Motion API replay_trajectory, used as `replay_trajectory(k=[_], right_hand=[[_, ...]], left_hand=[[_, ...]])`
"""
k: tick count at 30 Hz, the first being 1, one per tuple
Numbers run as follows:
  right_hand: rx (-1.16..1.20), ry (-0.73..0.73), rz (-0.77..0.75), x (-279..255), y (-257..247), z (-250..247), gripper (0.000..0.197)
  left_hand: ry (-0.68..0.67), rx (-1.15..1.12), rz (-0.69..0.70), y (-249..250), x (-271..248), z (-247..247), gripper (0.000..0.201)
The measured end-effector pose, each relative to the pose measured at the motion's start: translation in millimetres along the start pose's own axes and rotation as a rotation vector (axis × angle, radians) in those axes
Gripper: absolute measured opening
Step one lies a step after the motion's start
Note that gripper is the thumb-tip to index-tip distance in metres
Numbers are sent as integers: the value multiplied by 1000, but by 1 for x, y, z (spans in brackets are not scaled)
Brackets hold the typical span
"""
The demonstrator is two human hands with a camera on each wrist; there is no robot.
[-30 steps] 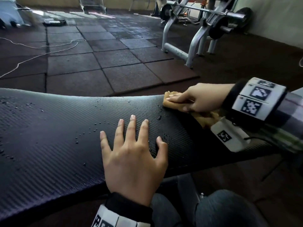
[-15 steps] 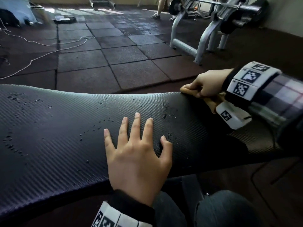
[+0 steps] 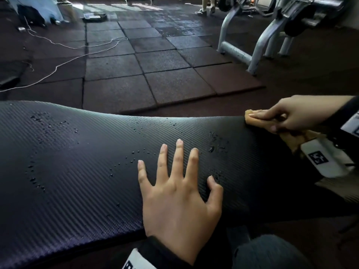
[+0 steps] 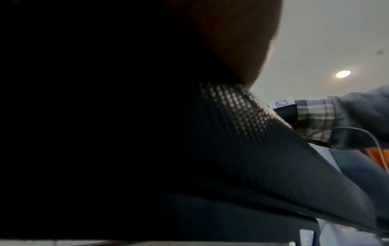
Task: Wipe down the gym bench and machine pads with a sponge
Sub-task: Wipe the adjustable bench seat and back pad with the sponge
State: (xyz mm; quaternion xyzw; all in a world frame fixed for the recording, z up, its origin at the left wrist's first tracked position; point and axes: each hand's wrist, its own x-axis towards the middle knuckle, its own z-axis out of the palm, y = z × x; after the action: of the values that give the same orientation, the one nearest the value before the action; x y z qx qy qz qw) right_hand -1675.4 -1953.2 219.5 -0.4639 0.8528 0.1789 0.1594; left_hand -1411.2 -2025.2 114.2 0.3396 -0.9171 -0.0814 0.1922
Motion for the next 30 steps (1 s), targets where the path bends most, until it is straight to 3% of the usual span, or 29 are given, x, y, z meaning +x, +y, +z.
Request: replay_trajectory(k=[6,12,19,26,30], right_hand=[[-132,71,-65,28,-36,-12,38],[-68,115,-189,-1,-45,1,55],[74,73,-42,-10,-27,10,54],[6,54,14,9,-52,-8,46],[22,85,0,18,-74,-20,37]], left_hand=[[2,-20,-18,1,0,-3,59],[8,-35,-13,1,-2,-1,58],[16,-84,35,-19,-6,-8,57],[-187,120,-245,-101,-2,-61,75],[-165,125,-267,-107,-6,-62,73]])
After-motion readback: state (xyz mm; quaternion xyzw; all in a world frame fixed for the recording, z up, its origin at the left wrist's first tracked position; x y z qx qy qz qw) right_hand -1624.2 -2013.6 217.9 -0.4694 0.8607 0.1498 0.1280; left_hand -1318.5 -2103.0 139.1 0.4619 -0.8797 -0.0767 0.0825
